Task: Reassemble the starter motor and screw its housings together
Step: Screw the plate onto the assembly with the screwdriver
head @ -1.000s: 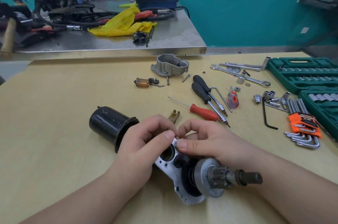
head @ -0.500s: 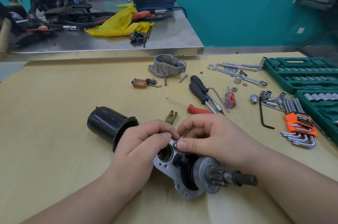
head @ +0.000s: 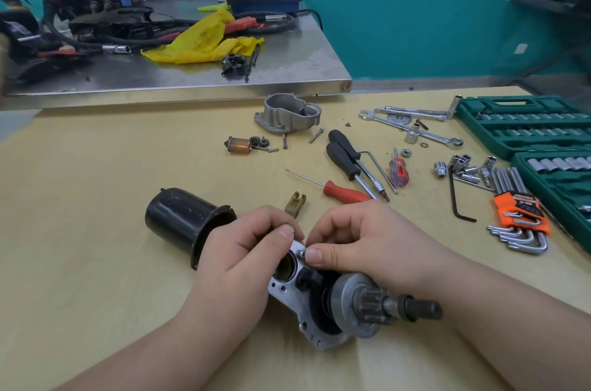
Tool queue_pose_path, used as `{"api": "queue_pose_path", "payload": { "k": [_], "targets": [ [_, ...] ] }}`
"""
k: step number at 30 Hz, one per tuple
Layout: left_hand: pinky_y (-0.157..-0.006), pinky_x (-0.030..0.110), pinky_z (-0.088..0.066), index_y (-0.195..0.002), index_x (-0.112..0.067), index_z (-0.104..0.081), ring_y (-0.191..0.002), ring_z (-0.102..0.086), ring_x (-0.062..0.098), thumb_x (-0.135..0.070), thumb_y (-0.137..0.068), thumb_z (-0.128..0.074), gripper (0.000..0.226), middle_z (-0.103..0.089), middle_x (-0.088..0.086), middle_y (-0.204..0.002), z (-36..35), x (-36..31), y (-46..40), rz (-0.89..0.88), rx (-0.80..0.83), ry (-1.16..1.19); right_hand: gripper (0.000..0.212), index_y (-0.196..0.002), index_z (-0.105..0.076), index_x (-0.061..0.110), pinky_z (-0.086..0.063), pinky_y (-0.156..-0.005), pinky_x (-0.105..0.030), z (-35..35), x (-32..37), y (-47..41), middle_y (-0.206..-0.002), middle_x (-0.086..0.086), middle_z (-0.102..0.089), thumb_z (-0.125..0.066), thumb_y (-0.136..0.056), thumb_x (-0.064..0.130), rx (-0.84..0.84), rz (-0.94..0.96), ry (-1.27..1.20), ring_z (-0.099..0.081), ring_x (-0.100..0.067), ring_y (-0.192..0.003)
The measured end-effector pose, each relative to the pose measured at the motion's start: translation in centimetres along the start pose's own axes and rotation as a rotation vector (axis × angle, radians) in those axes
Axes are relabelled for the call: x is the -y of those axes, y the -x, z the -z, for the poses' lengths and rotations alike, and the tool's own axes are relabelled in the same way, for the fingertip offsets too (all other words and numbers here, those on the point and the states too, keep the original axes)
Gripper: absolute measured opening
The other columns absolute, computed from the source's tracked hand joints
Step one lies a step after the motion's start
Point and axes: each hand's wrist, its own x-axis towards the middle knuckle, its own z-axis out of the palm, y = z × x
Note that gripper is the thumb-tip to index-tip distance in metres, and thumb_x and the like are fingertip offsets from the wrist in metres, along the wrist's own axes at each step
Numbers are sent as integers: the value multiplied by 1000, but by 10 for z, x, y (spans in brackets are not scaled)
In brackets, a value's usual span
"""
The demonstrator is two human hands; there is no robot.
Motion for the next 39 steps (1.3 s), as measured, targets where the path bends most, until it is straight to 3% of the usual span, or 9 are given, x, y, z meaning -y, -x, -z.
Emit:
{"api": "queue_pose_path", "payload": {
  "k": [6, 10, 14, 18, 20, 25, 29, 33, 39],
  "targets": [
    [-59, 21, -42, -84, -19, -71, -65, -54, 16, -44, -87, -61, 27, -62, 9, -70, 4, -2, 0, -52, 99, -78, 32, -92, -81, 29, -64, -88, -40, 1, 1, -1, -90, -3, -83, -85, -70, 53, 9, -23, 14, -80, -20, -88],
    [-62, 30, -43, -86, -17, -73, -67, -55, 22, -46, -89, -59, 32, -62, 15, -73, 3, -1, 0, -13, 83, -18, 32, -90, -82, 27, -63, -85, -39, 2, 2, 0, -89, -6, -82, -91, -71, 50, 17, -44, 6, -78, -17, -84],
    [-68, 45, -45, -92, -16, -76, -75, -59, 37, -45, -91, -59, 33, -65, 16, -78, 3, 3, 1, 16, 62, 18, 28, -88, -82, 22, -59, -71, -22, 6, 10, 0, -82, -5, -81, -87, -71, 44, 36, -26, 5, -74, -9, -75],
    [-68, 41, -47, -102, -23, -76, -74, -61, 21, -46, -89, -59, 32, -68, 1, -78, 1, 3, 0, 27, 37, 7, 21, -83, -81, 14, -47, -61, -6, 7, 15, 1, -68, 7, -74, -87, -79, 34, 36, 2, 43, -65, 1, -60],
    [-69, 42, -46, -101, -22, -76, -74, -60, 24, -46, -88, -59, 32, -68, -1, -77, 0, 2, 0, 30, 37, 10, 21, -82, -80, 13, -44, -62, -3, 6, 15, 1, -66, 8, -72, -87, -83, 32, 28, 19, 88, -61, 2, -59],
    [-66, 40, -46, -90, -19, -73, -77, -59, 33, -44, -88, -57, 30, -66, 6, -76, 1, 1, 0, -5, 45, -40, 16, -74, -77, 19, -46, -55, -11, 3, 17, 0, -63, 10, -70, -86, -84, 25, 62, 11, 5, -61, 1, -56],
    [-62, 32, -44, -88, -19, -73, -72, -57, 27, -43, -88, -56, 29, -64, 8, -73, 2, 0, -1, -17, 59, -46, 22, -72, -77, 21, -45, -52, -13, 2, 17, 2, -62, 7, -69, -87, -70, 40, 68, -34, -59, -60, -1, -53],
    [-64, 36, -43, -88, -17, -72, -71, -56, 26, -43, -88, -57, 31, -63, 7, -72, 1, -1, 0, -8, 80, -19, 24, -73, -77, 18, -45, -53, -15, 0, 15, 2, -62, 5, -67, -95, -73, 34, 74, -62, -105, -58, -4, -54],
    [-64, 29, -45, -86, -16, -73, -72, -57, 19, -43, -88, -57, 31, -64, 5, -73, 1, -1, 0, -4, 91, 3, 22, -77, -79, 18, -45, -55, -15, 0, 13, 4, -65, 5, -67, -88, -74, 38, 65, -57, -87, -58, -4, -57]
  ]
}}
